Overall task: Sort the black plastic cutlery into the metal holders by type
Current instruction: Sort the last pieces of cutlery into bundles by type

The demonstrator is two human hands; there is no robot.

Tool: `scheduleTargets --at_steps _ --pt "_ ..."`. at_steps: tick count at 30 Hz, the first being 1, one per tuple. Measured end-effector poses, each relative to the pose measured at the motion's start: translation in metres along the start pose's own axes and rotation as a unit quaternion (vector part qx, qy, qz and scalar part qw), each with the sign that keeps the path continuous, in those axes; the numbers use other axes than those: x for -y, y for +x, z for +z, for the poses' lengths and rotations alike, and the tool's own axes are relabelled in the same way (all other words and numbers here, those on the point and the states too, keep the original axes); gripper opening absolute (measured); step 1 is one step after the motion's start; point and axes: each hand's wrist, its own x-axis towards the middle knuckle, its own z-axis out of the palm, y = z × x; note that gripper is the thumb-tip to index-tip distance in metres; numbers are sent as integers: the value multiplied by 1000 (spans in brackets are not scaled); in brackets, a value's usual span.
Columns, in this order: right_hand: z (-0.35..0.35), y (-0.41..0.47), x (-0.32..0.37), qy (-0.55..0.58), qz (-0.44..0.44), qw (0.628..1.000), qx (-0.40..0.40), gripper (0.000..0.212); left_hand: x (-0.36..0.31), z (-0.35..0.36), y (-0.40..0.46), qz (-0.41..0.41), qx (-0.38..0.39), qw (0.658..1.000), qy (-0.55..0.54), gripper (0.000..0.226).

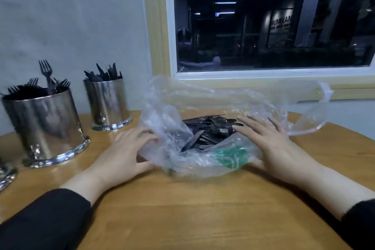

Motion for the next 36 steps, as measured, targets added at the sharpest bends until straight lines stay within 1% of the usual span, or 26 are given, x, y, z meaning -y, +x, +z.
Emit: scheduleTargets --at_steps 1,2,3,5,6,8,11,13,15,16,18,20,21,22,24,25,27,28,29,30,31,32,33,34,35,36 --pt "1 -1 1 -11 20 1000 8 87 3 -2 -3 -11 24 1000 10 73" --pt "2 -2 1 -16 41 999 17 90 5 -2 -5 -21 51 998 17 80" --pt "3 -2 1 -17 59 998 30 92 7 0 -5 -29 68 997 21 84" --pt "8 -4 1 -15 81 995 61 90 6 4 -1 -37 76 996 7 87" --pt "10 -3 -1 -7 87 993 76 86 5 5 2 -48 70 996 -8 85" --pt "10 -3 -1 25 101 989 102 78 3 7 10 -65 56 996 -35 75" --pt "6 -1 2 72 122 983 120 66 3 13 20 -66 41 997 5 46" --pt "5 0 4 87 128 982 111 57 4 16 22 -47 3 999 10 25" --pt "6 -1 2 113 138 979 98 47 7 20 18 -53 -37 998 -4 31" --pt "6 -3 0 123 147 977 90 42 7 19 16 -61 -52 996 -28 33" --pt "-1 -4 2 137 170 974 63 36 4 9 10 -90 -94 987 -92 23" --pt "-20 1 9 163 195 967 9 27 -8 -12 4 -118 -158 966 -166 15" --pt "-33 6 14 173 205 963 -15 22 -16 -26 4 -131 -189 952 -201 18" --pt "-47 16 16 175 218 960 -34 22 -25 -44 5 -141 -222 938 -225 22" --pt "-74 44 16 161 251 952 -69 30 -38 -83 19 -182 -266 917 -235 27" --pt "-85 64 14 163 272 944 -87 33 -39 -100 33 -203 -272 908 -245 25" --pt "-97 104 10 156 306 933 -106 31 -31 -123 67 -232 -274 888 -287 15" --pt "-98 120 11 134 317 932 -113 34 -27 -127 82 -246 -263 888 -286 16" --pt "-93 133 10 105 312 936 -120 42 -22 -124 94 -259 -243 898 -258 18" --pt "-86 140 11 85 289 944 -136 46 -19 -117 102 -273 -218 909 -227 17" --pt "-77 141 12 63 250 953 -160 44 -18 -105 107 -281 -195 916 -210 19" --pt "-65 137 16 39 201 960 -190 40 -18 -91 109 -289 -174 918 -210 26" --pt "-54 127 23 28 149 962 -229 36 -15 -76 109 -297 -161 916 -218 35" --pt "-45 113 30 36 102 959 -263 33 -12 -60 108 -303 -157 915 -217 38" --pt "-37 97 36 46 59 959 -274 34 -6 -45 107 -309 -152 917 -202 37" --pt "-28 81 41 51 17 967 -250 40 1 -32 105 -314 -149 920 -181 34"
